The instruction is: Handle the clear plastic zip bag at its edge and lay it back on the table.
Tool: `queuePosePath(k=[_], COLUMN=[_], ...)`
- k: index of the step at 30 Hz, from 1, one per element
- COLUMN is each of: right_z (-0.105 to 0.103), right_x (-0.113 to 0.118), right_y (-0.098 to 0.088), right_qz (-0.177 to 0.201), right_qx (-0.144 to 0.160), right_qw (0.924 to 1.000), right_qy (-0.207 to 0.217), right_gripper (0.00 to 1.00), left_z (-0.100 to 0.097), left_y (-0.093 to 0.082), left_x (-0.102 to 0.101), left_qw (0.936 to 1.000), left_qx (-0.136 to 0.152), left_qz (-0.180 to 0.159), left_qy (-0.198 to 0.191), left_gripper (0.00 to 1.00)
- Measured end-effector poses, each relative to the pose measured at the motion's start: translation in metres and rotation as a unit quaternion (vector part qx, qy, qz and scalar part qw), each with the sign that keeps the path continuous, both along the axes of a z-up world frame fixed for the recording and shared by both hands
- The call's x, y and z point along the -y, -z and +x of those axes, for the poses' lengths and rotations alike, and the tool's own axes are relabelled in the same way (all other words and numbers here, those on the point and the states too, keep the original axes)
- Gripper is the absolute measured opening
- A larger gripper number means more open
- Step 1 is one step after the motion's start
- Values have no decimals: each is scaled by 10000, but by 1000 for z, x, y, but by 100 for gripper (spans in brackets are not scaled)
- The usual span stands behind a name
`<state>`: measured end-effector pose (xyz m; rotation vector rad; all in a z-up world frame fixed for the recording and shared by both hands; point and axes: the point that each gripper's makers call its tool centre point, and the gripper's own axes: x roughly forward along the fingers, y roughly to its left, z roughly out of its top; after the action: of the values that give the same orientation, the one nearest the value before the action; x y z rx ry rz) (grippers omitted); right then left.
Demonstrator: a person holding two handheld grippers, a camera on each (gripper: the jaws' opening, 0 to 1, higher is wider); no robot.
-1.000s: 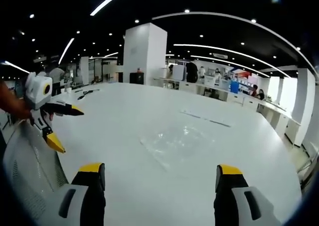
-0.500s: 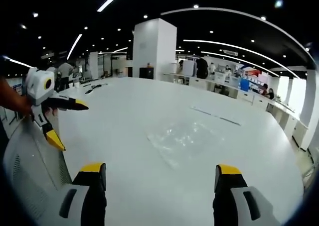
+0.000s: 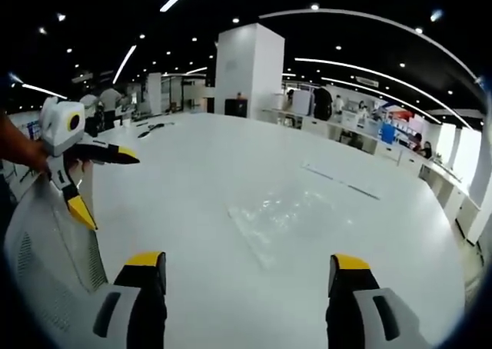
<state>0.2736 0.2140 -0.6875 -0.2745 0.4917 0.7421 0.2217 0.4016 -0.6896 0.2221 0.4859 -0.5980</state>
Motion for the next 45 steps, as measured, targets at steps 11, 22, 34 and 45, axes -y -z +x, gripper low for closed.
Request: queuePosePath(k=[11,22,34,45], right_z=[12,22,34,36], right_x=[-6,-12,-15,-18], right_y=[6,13,22,33], right_qz=[-182,-305,-516,-681], right_qx=[-64,-127,-159,-247], right_qw=[9996,9988,9969,9947], right_qy=[-227,-368,-568,-723], right_gripper=[80,74,67,58], left_z=[-2,1,11,12], left_y=[-1,-2,-17,-19], left_x=[-4,-4,-4,9], left_qw=[9999,9998,9996,9990], left_qx=[-105,-144,-77,-159], left_qz=[-2,-8,-138,-89], left_qy=[-26,118,214,414], left_gripper=[98,97,96,96])
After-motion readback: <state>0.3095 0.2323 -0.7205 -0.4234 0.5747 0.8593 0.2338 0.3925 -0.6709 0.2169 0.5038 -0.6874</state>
